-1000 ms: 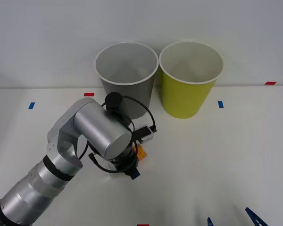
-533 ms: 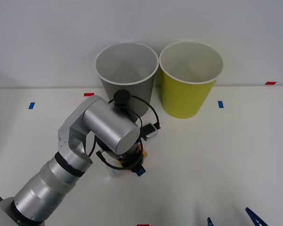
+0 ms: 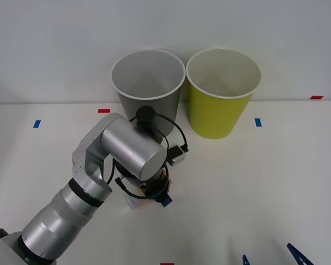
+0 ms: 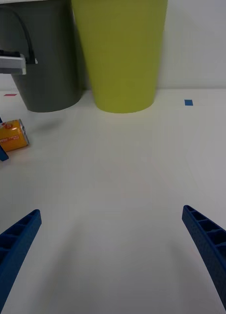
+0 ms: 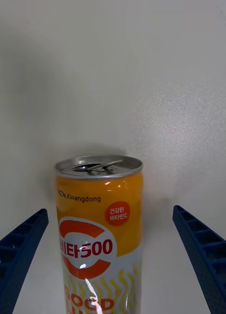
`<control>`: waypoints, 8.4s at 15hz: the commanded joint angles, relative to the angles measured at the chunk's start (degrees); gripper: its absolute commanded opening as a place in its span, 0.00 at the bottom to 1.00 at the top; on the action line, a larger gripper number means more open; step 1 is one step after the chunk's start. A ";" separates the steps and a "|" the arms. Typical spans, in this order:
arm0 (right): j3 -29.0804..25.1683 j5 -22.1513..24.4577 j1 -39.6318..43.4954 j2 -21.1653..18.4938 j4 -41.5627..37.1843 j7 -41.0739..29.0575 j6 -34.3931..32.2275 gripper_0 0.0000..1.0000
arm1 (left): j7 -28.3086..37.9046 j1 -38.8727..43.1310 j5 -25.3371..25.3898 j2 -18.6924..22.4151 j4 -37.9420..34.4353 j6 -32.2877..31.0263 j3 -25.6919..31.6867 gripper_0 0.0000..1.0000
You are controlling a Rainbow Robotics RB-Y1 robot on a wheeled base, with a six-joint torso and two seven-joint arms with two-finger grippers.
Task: Put cans in the gray bin and PET bottles in the light green bin.
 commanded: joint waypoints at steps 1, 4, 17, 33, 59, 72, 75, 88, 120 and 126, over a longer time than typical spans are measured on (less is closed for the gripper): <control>0.00 0.00 0.00 0.00 0.00 0.00 0.00 1.00 | 0.26 0.00 -0.41 -0.47 0.75 -0.17 0.08 0.87; 0.00 0.00 0.00 0.00 0.00 0.00 0.00 1.00 | 0.08 0.00 -0.41 -1.09 1.89 -0.34 1.05 0.87; 0.00 0.00 0.00 0.00 0.00 0.00 0.00 1.00 | 0.17 0.00 0.90 -1.09 2.86 -1.49 2.02 0.00; 0.00 0.00 0.00 0.00 0.00 0.00 0.00 1.00 | 1.58 0.18 6.27 4.63 -9.45 -0.52 2.02 0.00; 0.00 0.00 0.00 0.00 0.00 0.00 0.00 1.00 | 0.96 11.78 28.50 6.82 -54.15 -4.12 44.56 0.00; 0.00 0.00 0.00 0.00 0.00 0.00 0.00 1.00 | 4.21 -0.61 24.99 -0.38 -48.29 -5.18 51.15 0.00; 0.00 0.00 0.00 0.00 0.00 0.00 0.00 1.00 | 4.13 -4.74 23.58 -2.32 -39.95 -10.36 50.80 0.00; 0.00 0.00 0.00 0.00 0.00 0.00 0.00 1.00 | 1.58 -5.97 11.01 -3.72 -20.87 -35.68 34.18 0.00; 0.00 0.00 0.00 0.00 0.00 0.00 0.00 1.00 | 2.63 -5.80 8.64 0.41 -4.09 -59.23 24.34 1.00; 0.00 0.00 0.00 0.00 0.00 0.00 0.00 1.00 | 2.63 -5.80 10.05 0.58 -4.26 -59.23 24.34 1.00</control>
